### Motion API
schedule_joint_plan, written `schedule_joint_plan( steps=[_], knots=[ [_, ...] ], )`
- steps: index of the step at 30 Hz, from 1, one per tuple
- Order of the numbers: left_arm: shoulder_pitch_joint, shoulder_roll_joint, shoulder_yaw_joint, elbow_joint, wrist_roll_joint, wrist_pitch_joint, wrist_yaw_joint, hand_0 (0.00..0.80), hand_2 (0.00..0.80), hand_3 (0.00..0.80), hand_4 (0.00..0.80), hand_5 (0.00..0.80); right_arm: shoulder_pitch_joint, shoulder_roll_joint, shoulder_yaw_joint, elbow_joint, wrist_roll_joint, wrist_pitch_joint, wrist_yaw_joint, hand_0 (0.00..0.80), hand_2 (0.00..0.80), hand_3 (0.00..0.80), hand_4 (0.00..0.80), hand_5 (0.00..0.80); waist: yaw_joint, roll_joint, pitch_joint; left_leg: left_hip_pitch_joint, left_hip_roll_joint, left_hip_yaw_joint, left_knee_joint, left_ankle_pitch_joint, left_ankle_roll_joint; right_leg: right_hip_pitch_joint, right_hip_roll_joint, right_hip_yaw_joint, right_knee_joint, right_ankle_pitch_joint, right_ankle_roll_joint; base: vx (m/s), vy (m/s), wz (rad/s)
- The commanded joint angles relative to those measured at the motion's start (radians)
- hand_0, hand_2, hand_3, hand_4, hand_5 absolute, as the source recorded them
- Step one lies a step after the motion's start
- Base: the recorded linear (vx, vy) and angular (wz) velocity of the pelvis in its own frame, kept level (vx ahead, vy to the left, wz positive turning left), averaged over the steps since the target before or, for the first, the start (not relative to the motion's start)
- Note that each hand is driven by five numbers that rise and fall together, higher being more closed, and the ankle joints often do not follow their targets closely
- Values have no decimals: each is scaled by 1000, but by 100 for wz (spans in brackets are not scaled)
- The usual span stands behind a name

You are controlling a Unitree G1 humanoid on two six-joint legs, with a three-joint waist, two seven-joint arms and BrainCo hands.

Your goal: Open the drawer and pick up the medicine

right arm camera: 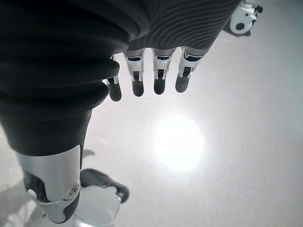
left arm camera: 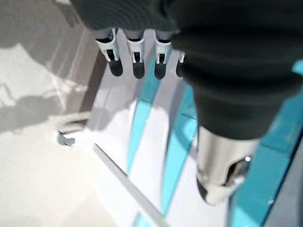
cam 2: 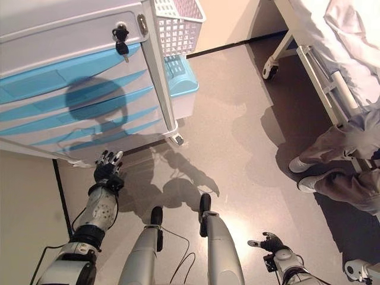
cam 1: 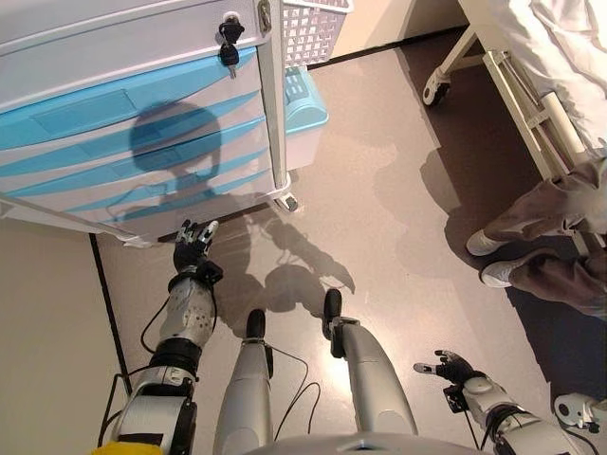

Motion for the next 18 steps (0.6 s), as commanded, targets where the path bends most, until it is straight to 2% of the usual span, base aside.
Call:
schedule_joint_plan(
  steps=[1, 18],
  knots=[
    [-19, 21, 51, -84, -45, -79, 6, 0, 0, 0, 0, 0, 47, -27, 45, 6, 33, -9, -12, 0, 0, 0, 0, 0, 7, -13, -48, -73, -43, 20, -35, 78, 69, 25, -10, -6, -40, 6, 57, 29, -21, 3],
    [-107, 32, 76, -182, -217, -141, -57, 0, 0, 0, 0, 0, 21, -12, 72, -15, 47, -17, -3, 0, 0, 0, 0, 0, 14, -56, -10, -91, -46, 9, -46, 78, 71, 20, -2, -24, -60, 9, 62, 13, -8, 3]
  ],
)
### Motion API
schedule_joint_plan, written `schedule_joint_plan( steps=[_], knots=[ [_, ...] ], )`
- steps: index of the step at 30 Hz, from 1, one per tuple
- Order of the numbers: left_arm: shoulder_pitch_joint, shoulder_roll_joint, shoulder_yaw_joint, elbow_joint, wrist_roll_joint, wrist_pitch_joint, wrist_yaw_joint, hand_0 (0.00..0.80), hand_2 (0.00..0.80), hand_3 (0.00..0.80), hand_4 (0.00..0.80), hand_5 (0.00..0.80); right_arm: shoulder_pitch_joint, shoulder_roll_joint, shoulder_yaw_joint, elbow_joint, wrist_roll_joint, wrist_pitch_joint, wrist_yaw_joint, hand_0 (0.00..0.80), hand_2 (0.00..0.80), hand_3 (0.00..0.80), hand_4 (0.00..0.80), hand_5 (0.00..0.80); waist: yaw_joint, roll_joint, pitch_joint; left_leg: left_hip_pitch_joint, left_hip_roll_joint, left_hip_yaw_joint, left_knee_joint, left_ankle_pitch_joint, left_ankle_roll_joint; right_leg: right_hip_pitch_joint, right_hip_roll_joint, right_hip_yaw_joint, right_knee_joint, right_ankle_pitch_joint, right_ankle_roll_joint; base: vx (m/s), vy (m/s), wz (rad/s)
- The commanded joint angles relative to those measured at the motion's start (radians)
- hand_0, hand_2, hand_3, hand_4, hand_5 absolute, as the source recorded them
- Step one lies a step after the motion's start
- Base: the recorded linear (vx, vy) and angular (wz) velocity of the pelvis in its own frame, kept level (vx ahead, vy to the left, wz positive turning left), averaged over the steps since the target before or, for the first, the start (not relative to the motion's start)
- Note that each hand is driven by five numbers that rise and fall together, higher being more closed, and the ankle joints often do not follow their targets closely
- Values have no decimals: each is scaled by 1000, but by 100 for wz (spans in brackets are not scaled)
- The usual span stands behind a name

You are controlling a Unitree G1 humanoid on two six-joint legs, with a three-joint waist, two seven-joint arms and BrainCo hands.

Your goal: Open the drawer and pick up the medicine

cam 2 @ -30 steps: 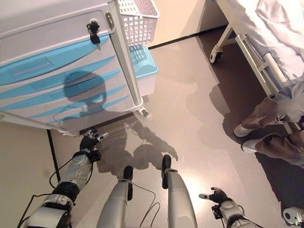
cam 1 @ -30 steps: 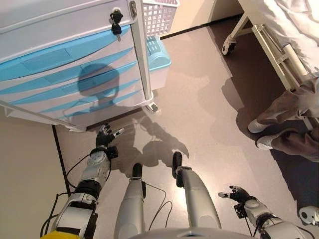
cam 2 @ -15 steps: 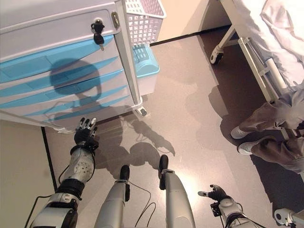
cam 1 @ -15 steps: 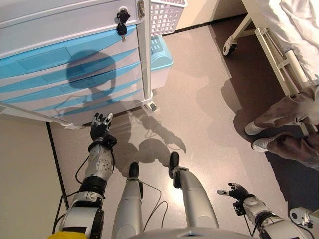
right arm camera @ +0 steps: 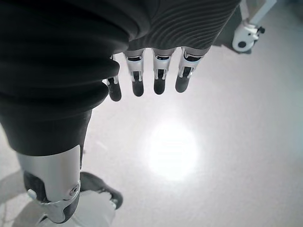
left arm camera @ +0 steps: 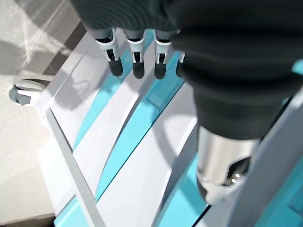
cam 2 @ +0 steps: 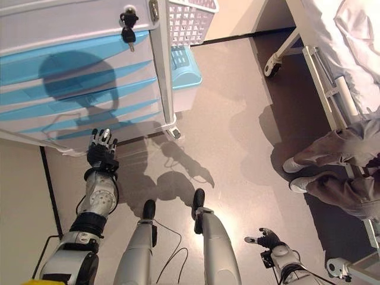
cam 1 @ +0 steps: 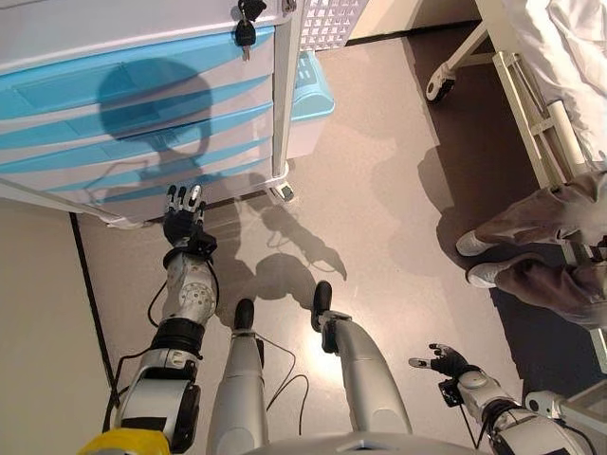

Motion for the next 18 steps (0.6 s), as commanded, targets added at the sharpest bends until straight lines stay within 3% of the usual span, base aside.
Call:
schedule_joint_plan(
  steps=[1, 18],
  knots=[
    [-29, 31, 47, -82, -53, -65, -50, 0, 0, 0, 0, 0, 36, -21, 34, 0, 35, -11, -1, 0, 0, 0, 0, 0, 15, 2, -39, -58, -48, 34, -38, 74, 75, 33, -2, 3, -38, 9, 62, 0, 0, 0],
    [-63, 80, 81, -124, -143, -90, -95, 0, 0, 0, 0, 0, 33, -21, 39, -1, 31, -18, 15, 0, 0, 0, 0, 0, 18, -24, -46, -70, -47, 22, -34, 67, 75, 30, 4, -5, -43, 13, 64, 0, 0, 0]
  ],
)
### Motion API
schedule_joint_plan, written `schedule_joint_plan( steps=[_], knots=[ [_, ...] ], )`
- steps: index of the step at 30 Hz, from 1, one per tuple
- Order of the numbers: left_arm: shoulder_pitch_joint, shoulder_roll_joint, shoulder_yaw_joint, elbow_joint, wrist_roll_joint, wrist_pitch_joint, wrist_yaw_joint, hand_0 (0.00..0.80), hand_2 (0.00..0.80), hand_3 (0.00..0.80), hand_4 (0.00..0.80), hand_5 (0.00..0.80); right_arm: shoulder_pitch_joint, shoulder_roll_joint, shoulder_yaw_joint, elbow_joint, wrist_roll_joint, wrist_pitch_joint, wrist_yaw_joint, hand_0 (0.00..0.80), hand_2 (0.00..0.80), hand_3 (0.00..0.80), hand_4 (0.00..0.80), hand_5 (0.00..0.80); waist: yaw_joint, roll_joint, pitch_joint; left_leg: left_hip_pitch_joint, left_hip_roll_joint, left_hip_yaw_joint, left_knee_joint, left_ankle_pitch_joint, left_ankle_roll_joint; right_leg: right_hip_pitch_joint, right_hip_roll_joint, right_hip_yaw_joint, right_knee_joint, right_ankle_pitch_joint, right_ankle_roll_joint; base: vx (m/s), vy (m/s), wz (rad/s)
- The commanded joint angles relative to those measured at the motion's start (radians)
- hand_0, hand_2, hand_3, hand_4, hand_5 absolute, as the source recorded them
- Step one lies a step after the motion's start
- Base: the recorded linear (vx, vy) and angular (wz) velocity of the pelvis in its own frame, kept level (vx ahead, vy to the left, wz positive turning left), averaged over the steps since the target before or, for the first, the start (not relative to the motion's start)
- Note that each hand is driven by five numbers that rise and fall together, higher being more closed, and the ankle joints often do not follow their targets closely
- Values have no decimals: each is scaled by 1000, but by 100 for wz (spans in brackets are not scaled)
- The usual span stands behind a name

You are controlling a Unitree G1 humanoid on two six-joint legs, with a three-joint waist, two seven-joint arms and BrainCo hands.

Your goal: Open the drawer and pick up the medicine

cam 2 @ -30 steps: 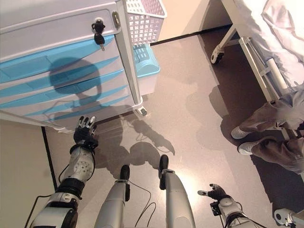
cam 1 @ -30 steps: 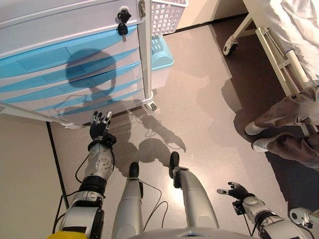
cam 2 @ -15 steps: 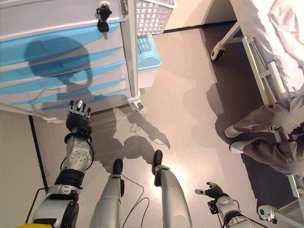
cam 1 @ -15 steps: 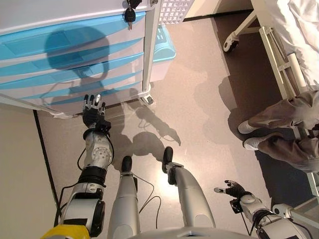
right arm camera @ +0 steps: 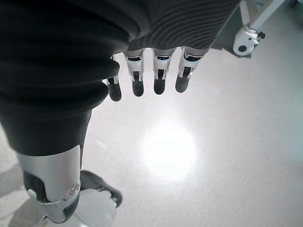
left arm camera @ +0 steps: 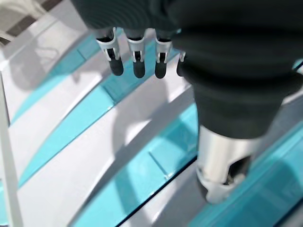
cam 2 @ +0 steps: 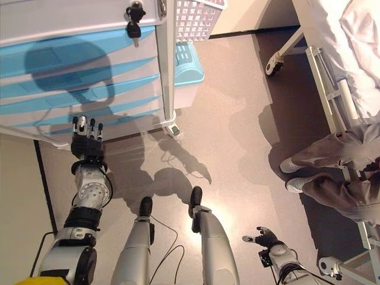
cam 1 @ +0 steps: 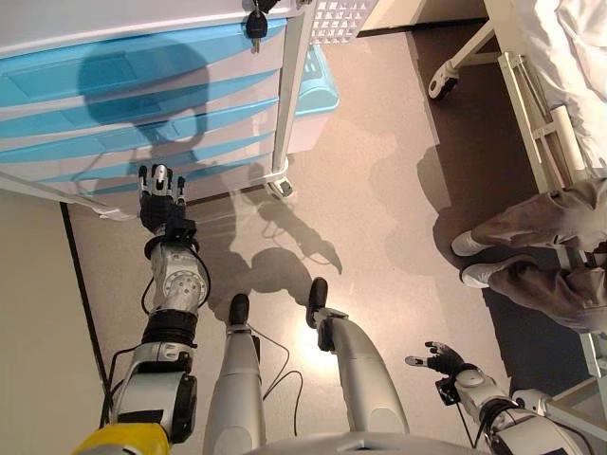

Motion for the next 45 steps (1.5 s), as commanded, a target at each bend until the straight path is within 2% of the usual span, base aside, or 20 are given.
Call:
schedule_joint_plan(
  steps=[1, 14, 35, 45],
  knots=[
    [-28, 60, 31, -87, -5, -47, -36, 0, 0, 0, 0, 0, 33, -27, 42, 14, 30, -16, 5, 0, 0, 0, 0, 0, 11, -10, -54, -64, -47, 29, -24, 66, 76, 29, 3, 2, -32, 14, 63, 0, 0, 0],
    [-79, 123, 14, -153, -9, -60, -62, 0, 0, 0, 0, 0, 30, -48, 43, 12, 21, -20, 25, 0, 0, 0, 0, 0, 5, -2, -63, -75, -51, 27, -17, 64, 78, 23, 3, 5, -33, 21, 64, -1, 3, 1],
    [-182, 212, 1, -132, -17, -72, -67, 0, 0, 0, 0, 0, 29, -68, 52, 15, 7, -20, 36, 0, 0, 0, 0, 0, -6, -3, -86, -84, -49, 30, -13, 62, 79, 21, 3, 13, -37, 28, 69, 0, 0, 0],
    [-228, 254, -8, -150, -17, -91, -69, 0, 0, 0, 0, 0, 30, -80, 56, 19, -3, -20, 41, 0, 0, 0, 0, 0, -9, 8, -97, -86, -52, 34, -12, 60, 79, 19, 0, 16, -37, 30, 71, 0, 0, 0]
  ],
)
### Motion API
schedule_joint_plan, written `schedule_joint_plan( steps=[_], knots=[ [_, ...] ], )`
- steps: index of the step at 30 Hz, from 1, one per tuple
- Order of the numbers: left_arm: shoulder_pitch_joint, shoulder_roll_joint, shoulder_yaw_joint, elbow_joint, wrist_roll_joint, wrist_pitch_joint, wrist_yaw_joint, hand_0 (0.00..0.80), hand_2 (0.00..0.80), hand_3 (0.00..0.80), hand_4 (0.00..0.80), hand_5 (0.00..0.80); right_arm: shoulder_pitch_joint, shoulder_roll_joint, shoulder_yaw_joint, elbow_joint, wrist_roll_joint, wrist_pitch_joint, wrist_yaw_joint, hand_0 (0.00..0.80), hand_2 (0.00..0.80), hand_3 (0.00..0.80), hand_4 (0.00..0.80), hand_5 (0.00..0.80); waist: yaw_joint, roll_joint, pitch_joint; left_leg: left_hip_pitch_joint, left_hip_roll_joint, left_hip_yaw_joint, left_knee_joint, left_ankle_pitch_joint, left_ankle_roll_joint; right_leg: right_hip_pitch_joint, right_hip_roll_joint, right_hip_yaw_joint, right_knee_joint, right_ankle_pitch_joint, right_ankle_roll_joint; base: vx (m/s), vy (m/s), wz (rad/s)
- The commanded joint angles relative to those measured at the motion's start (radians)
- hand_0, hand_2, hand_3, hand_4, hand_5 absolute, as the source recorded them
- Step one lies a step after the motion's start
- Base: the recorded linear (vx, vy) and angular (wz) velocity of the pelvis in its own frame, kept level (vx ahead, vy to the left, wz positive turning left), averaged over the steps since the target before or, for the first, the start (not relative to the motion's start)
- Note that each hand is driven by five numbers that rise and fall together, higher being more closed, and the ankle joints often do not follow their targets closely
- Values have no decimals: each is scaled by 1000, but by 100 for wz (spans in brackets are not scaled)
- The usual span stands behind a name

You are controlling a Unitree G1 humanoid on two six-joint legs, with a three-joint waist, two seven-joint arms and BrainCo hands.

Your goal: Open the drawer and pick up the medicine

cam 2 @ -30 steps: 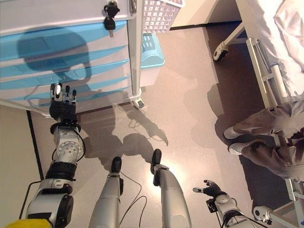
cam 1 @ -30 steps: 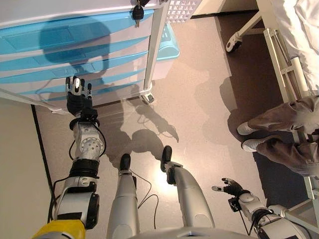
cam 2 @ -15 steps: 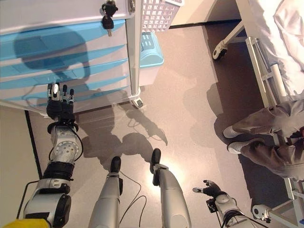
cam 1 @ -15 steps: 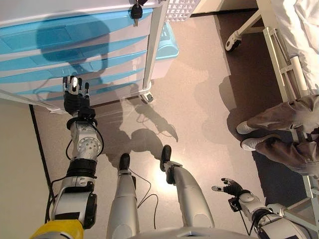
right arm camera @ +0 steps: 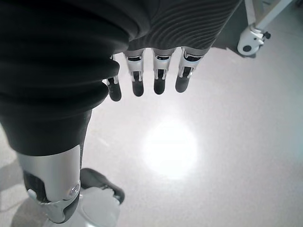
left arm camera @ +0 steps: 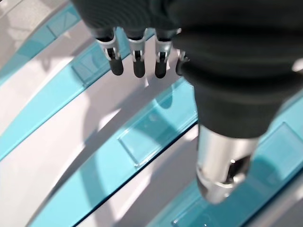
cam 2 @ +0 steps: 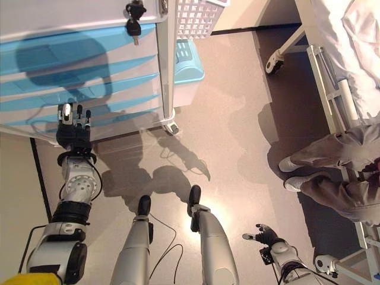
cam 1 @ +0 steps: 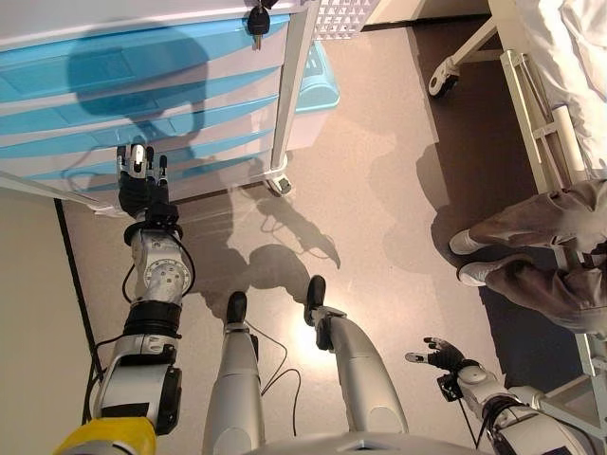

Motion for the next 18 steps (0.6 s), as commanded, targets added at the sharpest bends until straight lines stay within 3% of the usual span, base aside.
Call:
schedule_joint_plan(
  steps=[1, 10, 11, 16, 18],
  knots=[
    [-198, 152, 5, -111, 39, -95, -59, 0, 0, 0, 0, 0, 42, -62, 55, 25, 0, -5, 3, 0, 0, 0, 0, 0, 3, 9, -96, -68, -51, 46, -15, 60, 80, 29, -1, 21, -30, 28, 75, 0, 0, 0],
    [-239, 201, -1, -129, 46, -111, -55, 0, 0, 0, 0, 0, 47, -71, 58, 30, -7, -3, 8, 0, 0, 0, 0, 0, 2, 15, -106, -74, -53, 46, -9, 57, 80, 30, -1, 25, -26, 27, 76, 0, 0, 0],
    [-242, 206, -2, -131, 47, -111, -55, 44, 44, 44, 44, 44, 47, -71, 57, 30, -7, -3, 8, 0, 0, 0, 0, 0, 2, 16, -107, -75, -53, 45, -9, 57, 80, 29, -2, 24, -26, 27, 76, 0, 0, 0],
    [-241, 226, 3, -140, 50, -115, -57, 119, 119, 119, 119, 119, 51, -74, 57, 29, -12, -3, 11, 0, 0, 0, 0, 0, 4, 20, -110, -77, -52, 44, -6, 57, 80, 28, -2, 22, -23, 26, 76, 0, 0, 0],
    [-244, 231, 4, -138, 54, -117, -54, 232, 232, 232, 232, 232, 50, -75, 58, 30, -13, -3, 12, 0, 0, 0, 0, 0, 5, 21, -111, -78, -52, 46, -6, 57, 80, 28, -3, 21, -23, 27, 76, 0, 0, 0]
  ],
)
